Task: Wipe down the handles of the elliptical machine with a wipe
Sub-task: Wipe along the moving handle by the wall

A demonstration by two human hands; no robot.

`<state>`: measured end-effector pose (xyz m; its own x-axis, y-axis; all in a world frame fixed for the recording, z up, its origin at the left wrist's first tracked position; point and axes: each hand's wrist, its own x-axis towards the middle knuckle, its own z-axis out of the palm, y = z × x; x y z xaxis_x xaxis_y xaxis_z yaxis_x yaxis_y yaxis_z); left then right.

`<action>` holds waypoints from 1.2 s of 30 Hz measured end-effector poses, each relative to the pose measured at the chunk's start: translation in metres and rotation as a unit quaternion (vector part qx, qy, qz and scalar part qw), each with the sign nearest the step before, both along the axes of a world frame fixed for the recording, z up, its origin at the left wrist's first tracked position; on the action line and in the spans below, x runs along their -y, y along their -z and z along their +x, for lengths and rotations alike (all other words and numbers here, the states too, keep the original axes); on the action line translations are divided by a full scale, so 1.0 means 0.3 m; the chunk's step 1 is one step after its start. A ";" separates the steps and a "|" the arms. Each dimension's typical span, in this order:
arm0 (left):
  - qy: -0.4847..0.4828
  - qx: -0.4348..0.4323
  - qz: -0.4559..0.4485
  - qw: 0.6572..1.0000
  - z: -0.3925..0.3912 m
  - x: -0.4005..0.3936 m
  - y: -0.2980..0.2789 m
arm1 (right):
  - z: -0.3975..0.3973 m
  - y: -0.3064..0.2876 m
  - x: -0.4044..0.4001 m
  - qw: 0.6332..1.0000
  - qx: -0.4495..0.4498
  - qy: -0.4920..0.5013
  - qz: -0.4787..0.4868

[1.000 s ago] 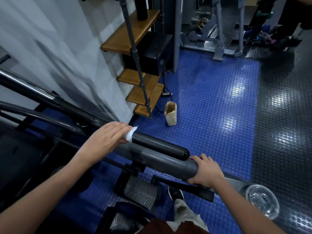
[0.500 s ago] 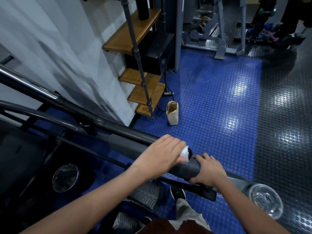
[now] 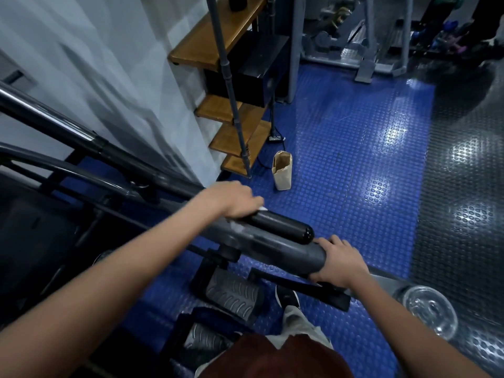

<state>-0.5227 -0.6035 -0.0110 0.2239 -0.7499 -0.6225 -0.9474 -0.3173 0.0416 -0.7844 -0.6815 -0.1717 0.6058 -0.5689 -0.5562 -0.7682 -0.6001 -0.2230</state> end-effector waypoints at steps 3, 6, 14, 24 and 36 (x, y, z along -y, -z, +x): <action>-0.061 0.029 0.017 0.998 0.178 -0.058 -0.003 | -0.002 -0.003 -0.004 1.000 0.000 0.000 -0.001; -0.091 0.055 0.030 0.994 0.230 -0.075 -0.007 | 0.001 -0.011 -0.004 1.000 0.004 -0.002 0.000; 0.000 0.002 0.059 0.998 -0.131 0.069 -0.009 | 0.002 -0.017 -0.008 1.000 0.003 0.000 0.002; 0.098 0.019 -0.269 0.958 -0.220 -0.075 0.061 | -0.002 -0.008 -0.003 1.000 0.005 -0.004 -0.001; -0.125 0.007 0.096 0.987 0.214 -0.021 0.005 | -0.003 -0.002 -0.004 1.000 0.012 0.000 0.006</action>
<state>-0.4585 -0.5971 -0.0127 0.3974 -0.5376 -0.7437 -0.8383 -0.5424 -0.0558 -0.7854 -0.6804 -0.1710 0.6185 -0.5621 -0.5491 -0.7629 -0.5969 -0.2483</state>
